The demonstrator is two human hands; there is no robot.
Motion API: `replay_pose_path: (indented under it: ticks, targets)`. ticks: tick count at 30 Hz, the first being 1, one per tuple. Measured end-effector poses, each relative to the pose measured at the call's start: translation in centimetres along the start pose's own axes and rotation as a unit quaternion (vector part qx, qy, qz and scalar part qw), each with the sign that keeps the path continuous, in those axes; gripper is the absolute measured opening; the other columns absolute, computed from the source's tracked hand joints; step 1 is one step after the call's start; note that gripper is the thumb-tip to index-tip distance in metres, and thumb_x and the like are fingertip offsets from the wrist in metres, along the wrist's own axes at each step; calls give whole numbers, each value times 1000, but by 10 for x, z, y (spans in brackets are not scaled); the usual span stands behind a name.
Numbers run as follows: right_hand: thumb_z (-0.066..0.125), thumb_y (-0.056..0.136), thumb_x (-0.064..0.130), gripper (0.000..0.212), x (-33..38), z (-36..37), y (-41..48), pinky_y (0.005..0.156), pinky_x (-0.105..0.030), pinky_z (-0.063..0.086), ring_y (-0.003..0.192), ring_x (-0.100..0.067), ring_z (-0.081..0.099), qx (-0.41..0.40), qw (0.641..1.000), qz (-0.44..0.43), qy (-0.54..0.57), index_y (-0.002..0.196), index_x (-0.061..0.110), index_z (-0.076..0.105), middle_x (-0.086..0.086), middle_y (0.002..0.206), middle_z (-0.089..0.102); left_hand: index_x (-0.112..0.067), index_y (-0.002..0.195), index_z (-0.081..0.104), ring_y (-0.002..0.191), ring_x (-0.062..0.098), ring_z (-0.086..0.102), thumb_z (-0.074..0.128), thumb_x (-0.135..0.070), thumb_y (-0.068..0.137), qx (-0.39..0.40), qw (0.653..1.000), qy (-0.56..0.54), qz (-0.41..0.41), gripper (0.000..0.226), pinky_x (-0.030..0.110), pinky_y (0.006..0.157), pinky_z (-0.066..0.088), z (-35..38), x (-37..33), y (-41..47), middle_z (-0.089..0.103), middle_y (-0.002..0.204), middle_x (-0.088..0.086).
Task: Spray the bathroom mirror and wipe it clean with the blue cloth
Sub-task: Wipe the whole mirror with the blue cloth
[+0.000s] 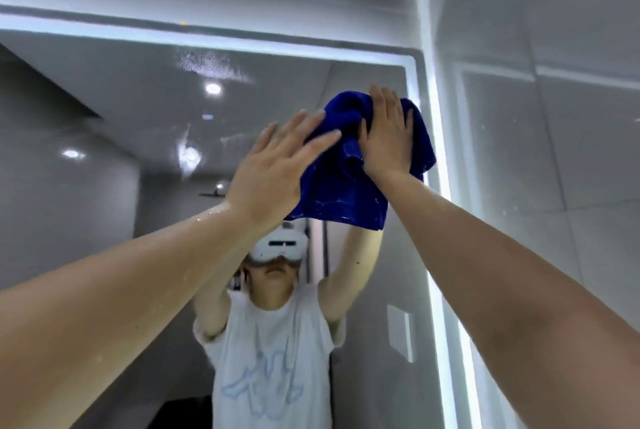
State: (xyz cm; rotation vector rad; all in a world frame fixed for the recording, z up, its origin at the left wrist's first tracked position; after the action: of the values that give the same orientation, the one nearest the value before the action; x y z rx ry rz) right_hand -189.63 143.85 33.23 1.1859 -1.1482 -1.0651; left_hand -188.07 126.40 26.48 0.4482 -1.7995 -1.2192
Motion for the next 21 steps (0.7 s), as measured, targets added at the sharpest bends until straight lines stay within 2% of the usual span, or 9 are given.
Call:
replay_pose_path:
  ticks: [2, 4, 6, 9, 11, 13, 16, 18, 21]
  targets:
    - [45, 93, 29, 51, -10, -8, 10, 117, -43, 19, 139, -22, 28, -40, 998, 23, 49, 141, 17, 32, -6, 150, 31, -25, 144, 30, 145, 18, 13, 36, -7, 90, 49, 997, 56, 19, 58, 38, 116, 5, 17, -5, 24, 17, 157, -1]
    - [54, 87, 32, 47, -12, -16, 10, 107, -41, 35, 125, -23, 41, -86, 989, 44, 112, 127, 9, 43, -7, 136, 43, -23, 148, 17, 146, 15, -2, 30, -11, 95, 110, 990, 82, -28, 56, 38, 116, -3, 37, -1, 36, 1, 158, -2]
    - [58, 85, 32, 38, -11, -21, 7, 99, -39, 40, 112, -24, 46, -113, 984, 43, 127, 112, 6, 49, -8, 121, 48, -19, 149, 7, 145, 16, -8, 21, -15, 98, 140, 983, 106, -55, 53, 39, 117, -5, 48, -3, 38, -7, 158, 1]
    - [53, 90, 36, 33, -7, -28, 4, 98, -41, 36, 105, -27, 49, -137, 990, 21, 19, 105, 7, 56, -10, 113, 53, -17, 149, 5, 145, 18, -7, 15, -16, 96, 162, 977, 128, -50, 54, 40, 116, -5, 45, -6, 42, -7, 158, 3]
    - [44, 96, 39, 36, -1, -29, 4, 93, -39, 32, 104, -28, 51, -102, 993, 0, -57, 111, 10, 58, -9, 115, 56, -18, 149, 6, 146, 18, -4, 17, -16, 96, 185, 972, 135, -50, 54, 41, 116, -5, 40, -6, 44, -6, 158, 3]
    - [37, 99, 36, 39, 2, -29, -1, 90, -36, 34, 105, -27, 51, -54, 996, -5, -73, 124, 11, 53, -10, 120, 54, -19, 149, 7, 146, 18, -3, 21, -15, 96, 209, 968, 130, -51, 55, 43, 116, -5, 37, -6, 46, -5, 158, 2]
    - [34, 99, 38, 52, 8, -22, -29, 101, -44, 36, 121, -32, 38, 11, 998, 41, -48, 147, 19, 27, -14, 142, 33, -21, 149, 7, 146, 16, -2, 24, -14, 96, 231, 964, 118, -54, 56, 44, 117, -3, 34, -5, 49, -5, 158, 0]
    - [32, 95, 51, 63, 18, -6, -52, 110, -61, 18, 139, -42, 12, 104, 992, 73, -19, 150, 32, 8, -14, 156, 4, -21, 149, 6, 146, 15, -3, 27, -16, 98, 244, 962, 113, -55, 55, 44, 117, -2, 34, -1, 49, -6, 158, -1]
    - [32, 85, 71, 77, 28, 7, -63, 107, -68, 1, 141, -43, -14, 164, 983, 86, -8, 146, 44, -9, -7, 156, -22, -19, 149, 6, 146, 15, 3, 33, -16, 97, 229, 968, 81, -59, 58, 41, 117, -1, 29, -1, 47, 2, 159, 0]
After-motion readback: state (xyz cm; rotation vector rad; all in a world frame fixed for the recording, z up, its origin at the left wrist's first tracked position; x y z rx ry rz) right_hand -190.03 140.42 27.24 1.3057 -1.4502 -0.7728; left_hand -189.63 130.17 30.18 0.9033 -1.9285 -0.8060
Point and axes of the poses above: each hand's wrist, its own y-axis towards the middle knuckle, its own z-axis out of the palm, x = y × z, the point moved 7 cm from there along y, towards the middle knuckle
